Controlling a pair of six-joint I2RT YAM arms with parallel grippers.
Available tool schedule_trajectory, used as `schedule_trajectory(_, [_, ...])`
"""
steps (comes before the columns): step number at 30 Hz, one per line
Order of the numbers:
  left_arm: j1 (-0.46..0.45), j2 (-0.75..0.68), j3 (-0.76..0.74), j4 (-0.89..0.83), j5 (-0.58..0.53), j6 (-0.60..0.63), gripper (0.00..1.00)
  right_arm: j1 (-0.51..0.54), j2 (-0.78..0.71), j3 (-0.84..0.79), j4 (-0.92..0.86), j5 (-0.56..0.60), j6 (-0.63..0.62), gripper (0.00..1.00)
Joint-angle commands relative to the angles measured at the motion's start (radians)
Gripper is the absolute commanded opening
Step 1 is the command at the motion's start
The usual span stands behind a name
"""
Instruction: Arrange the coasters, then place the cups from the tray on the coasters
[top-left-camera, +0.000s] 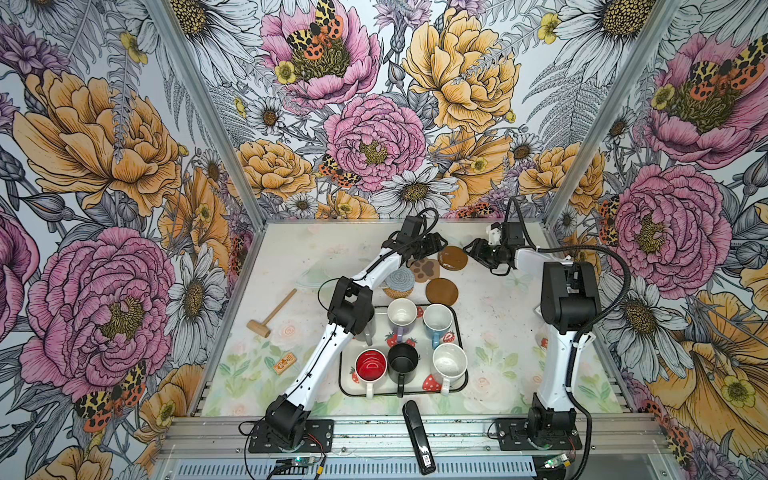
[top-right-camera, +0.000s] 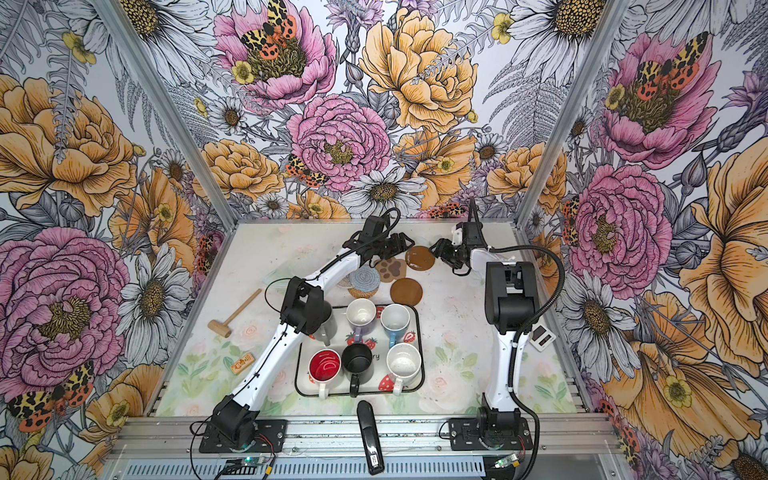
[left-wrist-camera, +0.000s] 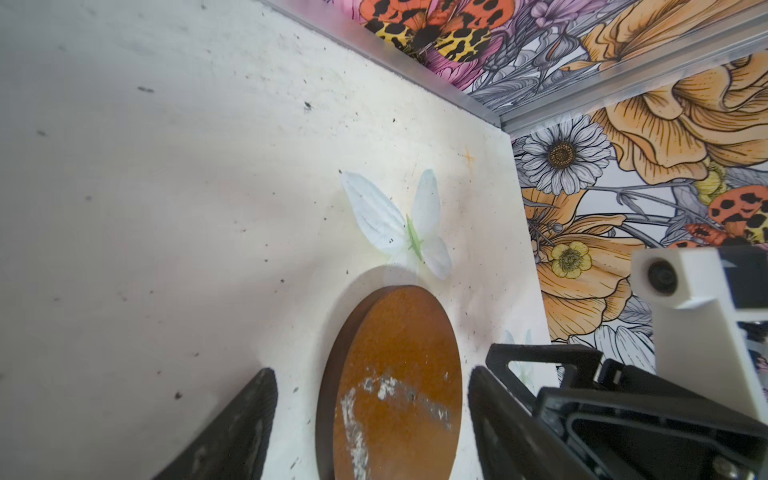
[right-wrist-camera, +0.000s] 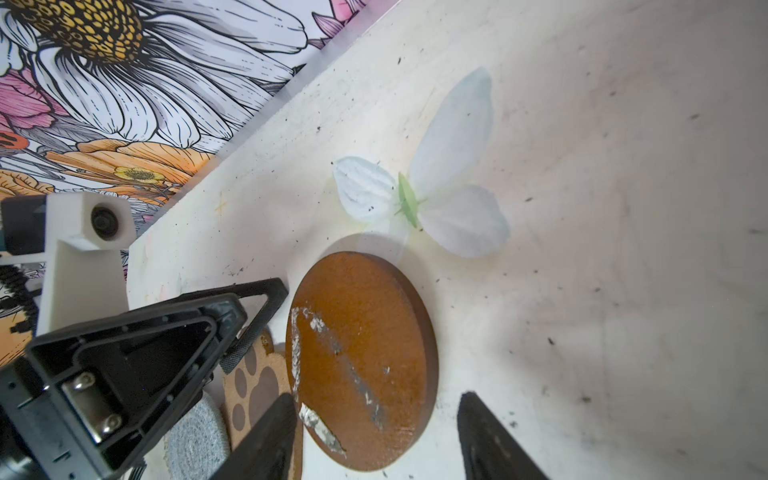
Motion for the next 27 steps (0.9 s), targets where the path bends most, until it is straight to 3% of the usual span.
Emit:
schedule_trajectory(1, [-0.012, 0.032, -0.005, 0.081, 0.021, -0.056, 0.75, -0.01, 0.034, 0.031, 0.01, -0.025, 0.011, 0.64])
schedule_trajectory(15, [-0.055, 0.046, -0.008, 0.046, 0.103, -0.056, 0.71, -0.039, 0.026, 0.003, 0.01, -0.062, 0.031, 0.64])
schedule_trajectory(27, [-0.103, 0.04, -0.017, 0.023, 0.164, -0.056, 0.69, -0.064, -0.051, -0.114, 0.01, -0.036, 0.022, 0.64])
